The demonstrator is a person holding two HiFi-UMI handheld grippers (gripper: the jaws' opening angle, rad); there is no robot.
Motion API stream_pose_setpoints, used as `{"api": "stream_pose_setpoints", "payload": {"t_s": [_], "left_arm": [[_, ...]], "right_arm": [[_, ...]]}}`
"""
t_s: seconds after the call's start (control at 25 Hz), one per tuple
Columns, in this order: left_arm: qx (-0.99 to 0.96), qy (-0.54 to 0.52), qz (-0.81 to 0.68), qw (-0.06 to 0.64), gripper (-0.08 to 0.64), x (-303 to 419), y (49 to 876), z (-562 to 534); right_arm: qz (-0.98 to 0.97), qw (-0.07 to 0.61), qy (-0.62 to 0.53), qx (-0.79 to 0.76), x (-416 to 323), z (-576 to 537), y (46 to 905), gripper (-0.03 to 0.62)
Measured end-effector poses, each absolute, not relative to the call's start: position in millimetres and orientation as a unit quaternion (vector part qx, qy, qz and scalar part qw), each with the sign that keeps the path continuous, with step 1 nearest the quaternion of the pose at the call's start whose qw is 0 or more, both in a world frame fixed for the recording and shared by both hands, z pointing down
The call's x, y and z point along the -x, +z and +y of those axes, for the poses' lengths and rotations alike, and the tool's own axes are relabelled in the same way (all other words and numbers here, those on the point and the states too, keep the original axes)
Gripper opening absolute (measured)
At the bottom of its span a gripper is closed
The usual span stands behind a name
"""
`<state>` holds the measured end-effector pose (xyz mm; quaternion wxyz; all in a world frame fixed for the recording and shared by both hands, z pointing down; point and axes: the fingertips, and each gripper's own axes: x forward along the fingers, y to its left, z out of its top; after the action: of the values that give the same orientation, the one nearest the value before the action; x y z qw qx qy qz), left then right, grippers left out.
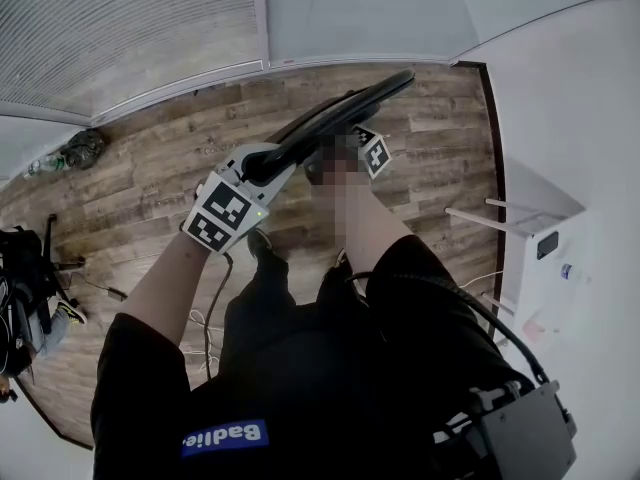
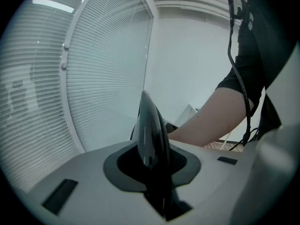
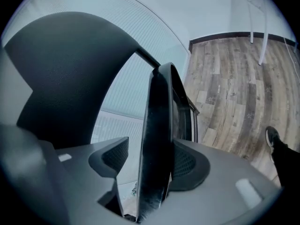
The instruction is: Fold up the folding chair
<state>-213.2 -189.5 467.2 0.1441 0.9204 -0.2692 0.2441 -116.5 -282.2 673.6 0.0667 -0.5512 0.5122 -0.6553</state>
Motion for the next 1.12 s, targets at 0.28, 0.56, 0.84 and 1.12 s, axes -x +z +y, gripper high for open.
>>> {"api": "stream_pose_setpoints", "payload": {"t_s": [0.28, 0.56, 0.84, 1.12], "left_arm": [[-0.917, 0.243, -0.274, 0.158, 0.083, 231, 466, -200], [-0.909, 0.235, -0.309, 0.153, 0.084, 249, 464, -217], [-0.907, 0.235, -0.319, 0.141, 0.081, 258, 463, -227], [-0.904, 0.238, -0.33, 0.132, 0.077, 266, 462, -234]], "right_arm": [[0.508, 0.054, -0.655, 0.556, 138, -297, 673, 0.239], [0.554, 0.024, -0.64, 0.532, 157, -308, 669, 0.241], [0.598, -0.021, -0.615, 0.514, 165, -305, 669, 0.242], [0.613, -0.024, -0.612, 0.499, 171, -299, 663, 0.244]]}}
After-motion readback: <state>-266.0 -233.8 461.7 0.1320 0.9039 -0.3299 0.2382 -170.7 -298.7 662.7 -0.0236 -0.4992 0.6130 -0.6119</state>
